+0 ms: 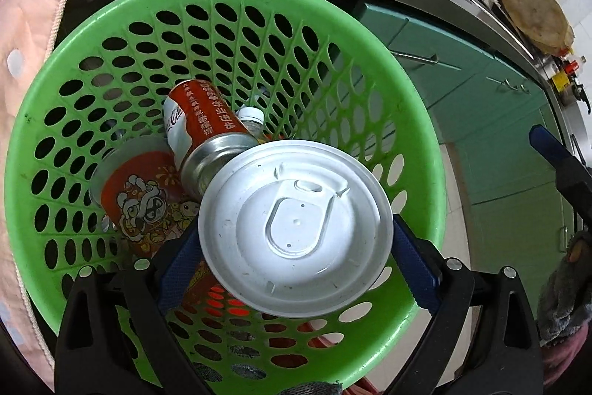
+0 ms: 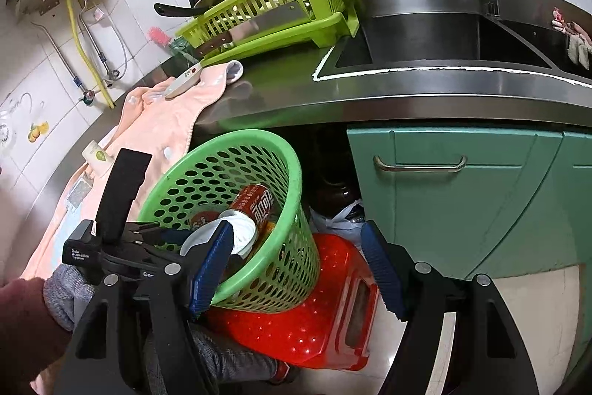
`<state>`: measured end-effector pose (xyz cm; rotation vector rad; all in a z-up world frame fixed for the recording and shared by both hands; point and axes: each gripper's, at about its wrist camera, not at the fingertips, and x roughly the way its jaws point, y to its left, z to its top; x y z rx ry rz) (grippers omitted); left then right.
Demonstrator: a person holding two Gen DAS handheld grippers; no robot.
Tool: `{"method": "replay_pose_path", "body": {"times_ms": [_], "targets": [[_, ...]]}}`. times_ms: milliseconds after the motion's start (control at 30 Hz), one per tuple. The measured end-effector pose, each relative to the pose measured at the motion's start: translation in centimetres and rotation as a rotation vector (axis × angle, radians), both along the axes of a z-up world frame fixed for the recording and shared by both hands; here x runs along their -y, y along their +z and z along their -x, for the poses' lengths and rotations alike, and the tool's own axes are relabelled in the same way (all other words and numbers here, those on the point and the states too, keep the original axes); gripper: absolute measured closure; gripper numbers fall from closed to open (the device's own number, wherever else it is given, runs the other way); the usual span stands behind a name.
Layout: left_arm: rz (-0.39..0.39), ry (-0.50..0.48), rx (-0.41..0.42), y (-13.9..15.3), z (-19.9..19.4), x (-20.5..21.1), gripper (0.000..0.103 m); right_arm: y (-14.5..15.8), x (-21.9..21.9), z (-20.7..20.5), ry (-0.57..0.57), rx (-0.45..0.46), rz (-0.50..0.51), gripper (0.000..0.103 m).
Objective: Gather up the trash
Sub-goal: 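Carry the white plastic lid with the left gripper and drop it into the basket, then move both grippers back over the towel toward the white cup and milk carton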
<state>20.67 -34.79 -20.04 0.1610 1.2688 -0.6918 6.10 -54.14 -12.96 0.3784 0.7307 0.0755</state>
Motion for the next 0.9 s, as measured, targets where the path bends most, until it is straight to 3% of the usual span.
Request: {"method": "replay_pose_path", "body": {"times_ms": [600, 900], "targets": [[0.047, 0.001, 0.026, 2.3, 0.6, -2.1, 0.008, 1.8, -0.8, 0.4, 0.008, 0.029, 0.017, 0.034], [0.089, 0.073, 0.108, 6.6, 1.3, -7.1, 0.008, 3.2, -3.0, -0.6, 0.058, 0.062, 0.033, 0.030]]}}
